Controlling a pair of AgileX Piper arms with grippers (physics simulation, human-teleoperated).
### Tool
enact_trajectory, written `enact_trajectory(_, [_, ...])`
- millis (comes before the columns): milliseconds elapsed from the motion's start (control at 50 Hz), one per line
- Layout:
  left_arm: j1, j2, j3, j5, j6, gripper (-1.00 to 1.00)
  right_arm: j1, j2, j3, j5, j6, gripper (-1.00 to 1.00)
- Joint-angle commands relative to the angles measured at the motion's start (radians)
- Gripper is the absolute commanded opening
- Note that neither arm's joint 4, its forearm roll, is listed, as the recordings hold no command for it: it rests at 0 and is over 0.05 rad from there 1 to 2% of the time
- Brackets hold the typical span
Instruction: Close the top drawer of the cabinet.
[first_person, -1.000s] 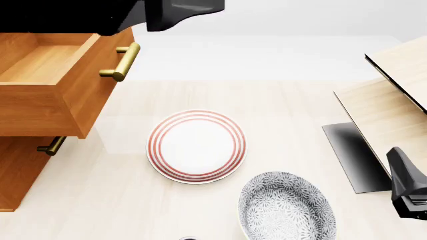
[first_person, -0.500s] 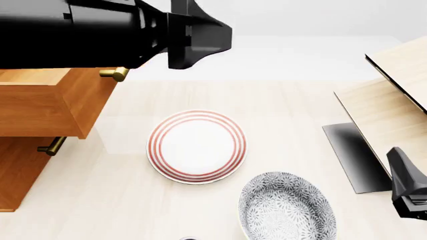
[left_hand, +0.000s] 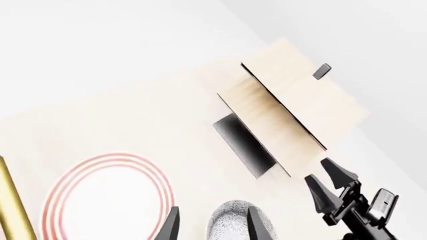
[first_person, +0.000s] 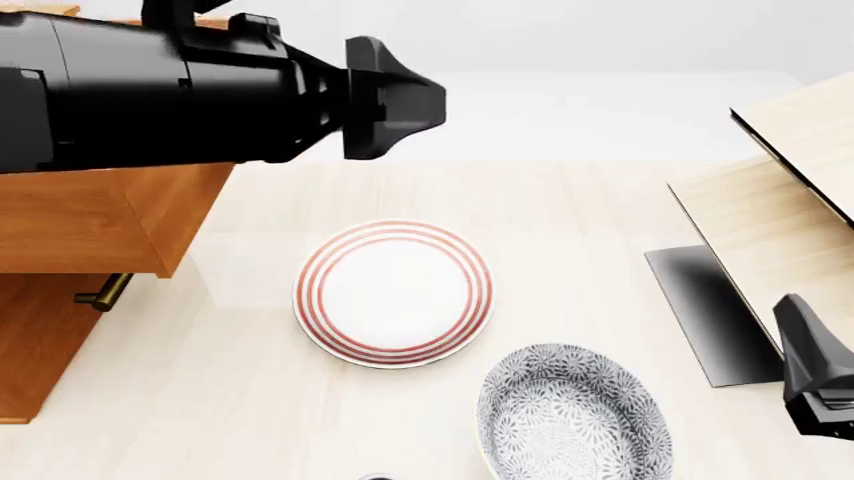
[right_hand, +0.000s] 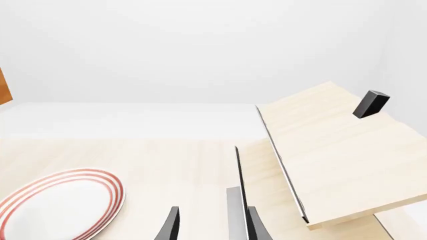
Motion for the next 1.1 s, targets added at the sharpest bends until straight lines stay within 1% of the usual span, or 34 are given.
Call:
enact_trajectory(20, [0.05, 0.019, 0.021, -0.023, -0.005, 1.0, 0.001, 0.001, 0.0, 0.0, 0.0, 1.0])
enact_trajectory(60, [0.059, 0.022, 0.021, -0.024, -0.006, 1.0, 0.0, 0.0, 0.0, 0.0, 0.0, 1.0])
enact_trajectory(80, [0.081, 0.021, 0.019, -0.024, 0.012, 1.0, 0.0, 0.0, 0.0, 0.0, 0.0, 1.0])
enact_trajectory(100, [0.078, 0.029, 0.021, -0.026, -0.002, 1.0, 0.0, -0.001, 0.0, 0.0, 0.0, 1.0])
enact_trajectory(160, [0.087, 0.036, 0.026, -0.031, -0.009, 1.0, 0.0, 0.0, 0.0, 0.0, 0.0, 1.0])
enact_trajectory(300, [0.106, 0.028, 0.028, -0.028, -0.004, 1.0, 0.0, 0.0, 0.0, 0.0, 0.0, 1.0])
enact_trajectory(380, [0.113, 0.031, 0.033, -0.033, -0.014, 1.0, 0.0, 0.0, 0.0, 0.0, 0.0, 1.0])
enact_trajectory(1100, [0.213, 0.054, 0.062, -0.072, -0.022, 1.0, 0.0, 0.0, 0.0, 0.0, 0.0, 1.0])
